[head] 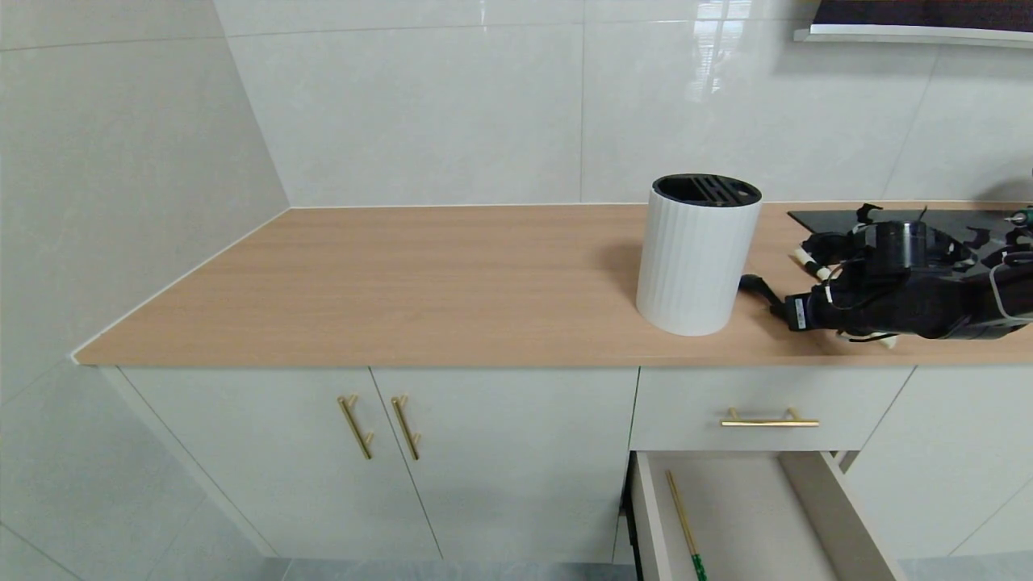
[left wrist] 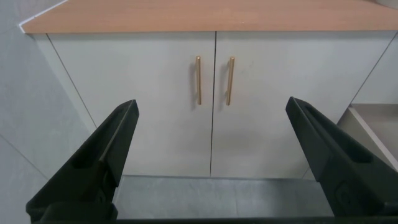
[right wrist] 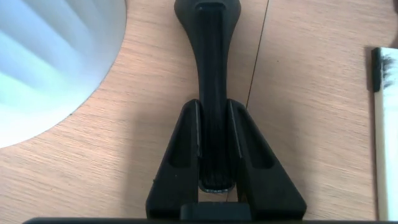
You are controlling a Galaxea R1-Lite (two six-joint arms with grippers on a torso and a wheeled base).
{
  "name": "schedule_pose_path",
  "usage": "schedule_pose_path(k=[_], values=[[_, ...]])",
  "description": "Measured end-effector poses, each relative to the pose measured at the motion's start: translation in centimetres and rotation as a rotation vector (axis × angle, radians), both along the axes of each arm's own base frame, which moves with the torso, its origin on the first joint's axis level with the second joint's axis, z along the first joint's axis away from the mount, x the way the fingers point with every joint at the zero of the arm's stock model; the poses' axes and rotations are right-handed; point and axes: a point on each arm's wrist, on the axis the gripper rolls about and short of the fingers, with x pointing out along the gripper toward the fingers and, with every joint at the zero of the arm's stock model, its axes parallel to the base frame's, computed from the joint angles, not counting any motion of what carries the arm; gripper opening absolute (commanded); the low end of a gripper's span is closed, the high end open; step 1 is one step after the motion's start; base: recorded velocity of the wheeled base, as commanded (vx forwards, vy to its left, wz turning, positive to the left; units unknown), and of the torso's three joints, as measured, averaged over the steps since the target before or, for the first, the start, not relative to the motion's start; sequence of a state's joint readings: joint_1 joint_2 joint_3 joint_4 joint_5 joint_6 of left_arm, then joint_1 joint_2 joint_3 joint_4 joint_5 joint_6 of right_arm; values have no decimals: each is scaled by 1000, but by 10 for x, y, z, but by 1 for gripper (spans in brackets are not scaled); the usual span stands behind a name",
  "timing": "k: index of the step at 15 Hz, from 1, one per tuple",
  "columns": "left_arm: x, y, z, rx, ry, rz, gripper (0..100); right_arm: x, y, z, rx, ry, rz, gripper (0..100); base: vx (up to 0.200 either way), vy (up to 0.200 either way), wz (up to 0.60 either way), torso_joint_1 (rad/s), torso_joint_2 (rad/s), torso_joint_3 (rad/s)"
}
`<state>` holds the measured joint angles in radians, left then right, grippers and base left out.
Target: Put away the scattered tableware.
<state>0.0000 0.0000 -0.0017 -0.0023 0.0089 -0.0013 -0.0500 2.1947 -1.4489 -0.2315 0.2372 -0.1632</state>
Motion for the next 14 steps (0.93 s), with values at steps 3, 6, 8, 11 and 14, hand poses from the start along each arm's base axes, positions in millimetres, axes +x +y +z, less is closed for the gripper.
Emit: schedule_pose_path(k=[3, 6, 8, 11, 14], values=[[0, 0, 0, 0, 0, 0, 100, 0, 1, 1, 3, -1, 0, 0, 0, 0, 0, 0, 0, 0], [0, 0, 0, 0, 0, 0, 100, -8, 2, 19, 98, 2, -59, 0, 0, 0, 0, 0, 0, 0], [0, 0, 0, 0, 0, 0, 100, -24, 3, 39, 123, 8, -91, 0, 0, 0, 0, 0, 0, 0], [0, 0, 0, 0, 0, 0, 100, -63, 3, 68, 113, 12, -164, 0, 0, 0, 0, 0, 0, 0], [0, 0, 0, 0, 0, 0, 100, -112, 9, 72, 83, 72, -231, 0, 0, 0, 0, 0, 0, 0]])
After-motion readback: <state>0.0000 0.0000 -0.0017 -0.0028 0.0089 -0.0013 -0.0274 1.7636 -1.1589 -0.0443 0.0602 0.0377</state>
